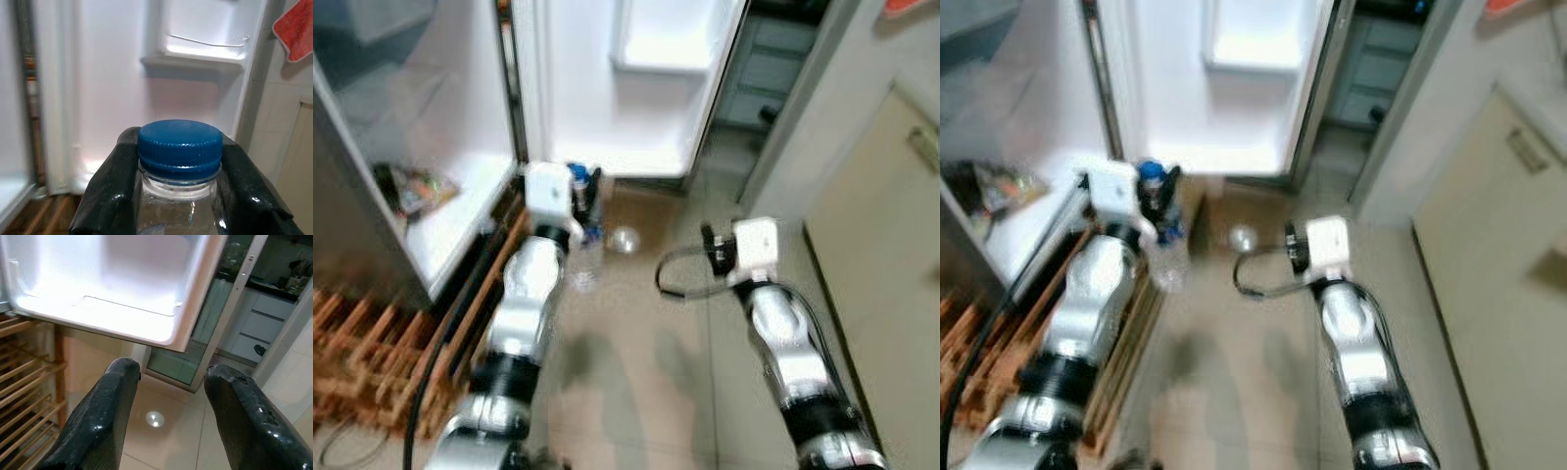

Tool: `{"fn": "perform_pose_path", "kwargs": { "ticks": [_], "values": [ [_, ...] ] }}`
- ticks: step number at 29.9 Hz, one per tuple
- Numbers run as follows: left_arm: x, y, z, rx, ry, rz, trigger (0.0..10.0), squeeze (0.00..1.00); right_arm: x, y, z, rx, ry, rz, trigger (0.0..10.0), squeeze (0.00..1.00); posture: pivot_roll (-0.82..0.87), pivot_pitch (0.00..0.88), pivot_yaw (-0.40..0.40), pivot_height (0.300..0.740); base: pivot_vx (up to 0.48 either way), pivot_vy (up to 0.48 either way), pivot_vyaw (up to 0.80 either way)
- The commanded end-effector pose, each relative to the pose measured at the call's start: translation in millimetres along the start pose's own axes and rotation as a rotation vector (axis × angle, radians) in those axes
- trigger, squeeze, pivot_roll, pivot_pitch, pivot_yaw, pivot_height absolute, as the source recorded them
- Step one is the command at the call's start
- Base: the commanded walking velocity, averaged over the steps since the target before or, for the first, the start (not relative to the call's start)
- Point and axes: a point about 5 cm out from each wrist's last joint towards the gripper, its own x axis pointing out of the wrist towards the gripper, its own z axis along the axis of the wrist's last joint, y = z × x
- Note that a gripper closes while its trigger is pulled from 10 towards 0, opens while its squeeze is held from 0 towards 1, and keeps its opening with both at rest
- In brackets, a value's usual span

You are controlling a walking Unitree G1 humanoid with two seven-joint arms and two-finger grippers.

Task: Restocking fridge

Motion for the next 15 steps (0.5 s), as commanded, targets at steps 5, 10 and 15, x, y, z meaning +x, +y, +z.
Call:
{"fn": "perform_pose_path", "kwargs": {
  "ticks": [5, 10, 15],
  "values": [
    [10.3, -13.6, 11, -0.009, -0.05, -0.016, 10.0, 0.0, -2.6, -13.8, 1, -0.023, -0.004, -0.03, 10.0, 0.0, -0.05, 0.0, -0.075, 0.74, 0.471, 0.0, 0.0],
    [12.7, -8.7, 13, -0.022, -0.053, 0.007, 10.0, 0.0, -3.0, -13.4, 1, -0.031, -0.001, -0.023, 10.0, 0.0, -0.06, 0.0, -0.071, 0.74, 0.48, 0.0, 0.0],
    [15.5, -6.1, 16, -0.015, -0.062, 0.015, 10.0, 0.0, -5.0, -13.4, 0, -0.035, 0.0, -0.03, 10.0, 0.0, -0.07, 0.0, -0.063, 0.74, 0.48, 0.0, 0.57]
  ]
}}
